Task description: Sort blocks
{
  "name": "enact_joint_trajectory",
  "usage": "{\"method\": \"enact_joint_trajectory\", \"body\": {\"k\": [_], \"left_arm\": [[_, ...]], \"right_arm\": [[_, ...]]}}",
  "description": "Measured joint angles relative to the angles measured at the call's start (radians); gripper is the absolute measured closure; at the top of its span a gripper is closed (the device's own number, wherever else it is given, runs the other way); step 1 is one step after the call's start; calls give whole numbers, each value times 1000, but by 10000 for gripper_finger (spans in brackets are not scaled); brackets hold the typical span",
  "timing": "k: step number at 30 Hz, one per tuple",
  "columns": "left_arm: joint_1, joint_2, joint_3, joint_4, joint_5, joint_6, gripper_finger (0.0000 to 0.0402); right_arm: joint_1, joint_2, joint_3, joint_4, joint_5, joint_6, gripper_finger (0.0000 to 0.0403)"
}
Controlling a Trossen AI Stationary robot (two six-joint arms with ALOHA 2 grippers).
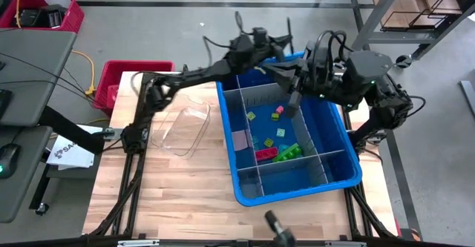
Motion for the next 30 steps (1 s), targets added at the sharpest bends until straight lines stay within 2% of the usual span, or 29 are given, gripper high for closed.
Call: {"method": "enact_joint_trajectory", "body": {"k": [3,6,8,11,18,22,27,30], "left_arm": [[-2,140,152,-5,1,-17,386],[-12,245,260,-33,9,-33,352],[-18,264,241,-25,21,-27,319],[-22,266,237,-124,42,-1,268],[-22,240,262,-86,56,132,174],[-20,233,262,-117,57,236,149],[-32,234,260,-230,37,440,142],[-45,234,260,-239,-4,466,142]], "right_arm": [[-1,0,0,0,0,0,403],[-1,0,0,0,0,4,403],[-1,0,0,0,0,5,403],[0,0,0,0,0,7,403],[2,0,0,-1,0,1,403],[2,0,0,0,0,0,403],[2,0,0,1,0,0,403],[2,0,0,7,0,0,403]]}}
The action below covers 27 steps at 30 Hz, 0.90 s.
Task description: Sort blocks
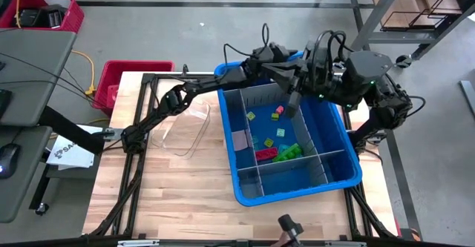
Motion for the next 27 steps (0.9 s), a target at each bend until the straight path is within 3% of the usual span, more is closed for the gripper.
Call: {"method": "enact_joint_trajectory", "body": {"k": [4,6,9,12,14,16,19,24,27], "left_arm": [[-18,-4,0,-27,-124,-6,142],[-22,-18,-1,-60,-103,-30,142],[-19,-92,-2,-200,37,-136,142],[-15,-243,-1,-448,204,-232,145],[-22,-339,3,-614,301,-211,152],[-43,-414,2,-821,336,-110,168],[-109,-490,-6,-1125,248,35,221],[-201,-609,-20,-1505,68,76,375],[-240,-681,-130,-1550,20,48,388]], "right_arm": [[0,0,0,3,0,1,403],[1,0,0,0,-1,0,403],[5,0,0,1,-3,-13,403],[13,-3,0,1,-5,-58,403],[15,-10,0,6,-6,-87,403],[16,-18,0,19,-6,-113,403],[15,-23,0,21,-3,-157,403],[3,-25,0,-3,-4,-185,403],[-8,-26,0,-32,-3,-184,403]]}}
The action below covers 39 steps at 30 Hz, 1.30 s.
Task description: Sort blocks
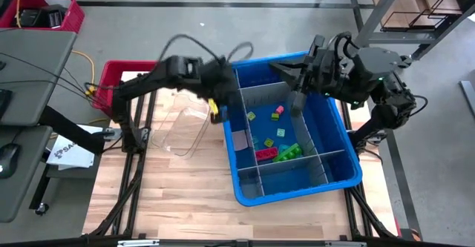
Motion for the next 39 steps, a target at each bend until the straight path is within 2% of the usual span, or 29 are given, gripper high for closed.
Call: {"method": "enact_joint_trajectory", "body": {"k": [5,9,14,16,19,21,24,26,31,39], "left_arm": [[-32,-211,-325,30,-16,-17,399],[-28,-390,-668,69,-28,-22,401],[-15,-561,-1018,344,108,-14,401],[-14,-584,-1124,468,155,-7,401],[-15,-582,-1250,590,153,36,401],[-7,-571,-1302,687,150,70,401],[6,-521,-1361,712,110,118,401],[17,-497,-1366,756,65,135,401],[53,-419,-1375,798,26,311,401],[143,-357,-1377,718,-42,384,401]], "right_arm": [[-2,0,0,-73,1,32,403],[-1,0,0,-109,-1,38,403],[-9,0,0,-110,-1,45,403],[-15,0,0,-110,-1,61,403],[-22,0,0,-109,1,84,403],[-27,0,0,-107,1,97,403],[-30,0,0,-105,0,123,403],[-30,0,0,-102,1,133,403],[-30,0,0,-88,18,138,403],[-27,0,0,-47,19,140,403]]}}
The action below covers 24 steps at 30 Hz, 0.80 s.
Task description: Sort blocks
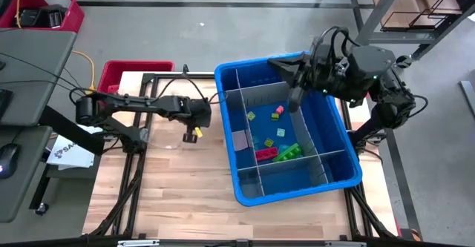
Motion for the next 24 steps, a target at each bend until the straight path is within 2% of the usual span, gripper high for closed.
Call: {"method": "enact_joint_trajectory", "body": {"k": [9,12,14,17,22,24], "left_arm": [[106,-30,4,-95,-26,-17,401],[115,-73,42,-95,-26,-31,401],[117,-110,77,-83,-26,-46,401],[117,-167,136,-70,-27,-66,401],[117,-261,231,6,-26,-154,401],[117,-290,259,56,-25,-188,401]], "right_arm": [[2,0,0,-2,-1,0,403],[2,0,0,-5,1,-19,403],[2,0,0,-51,47,2,403],[-28,0,0,-293,154,177,403],[-166,7,-10,-850,206,706,403],[-246,-12,-84,-810,229,746,403]]}}
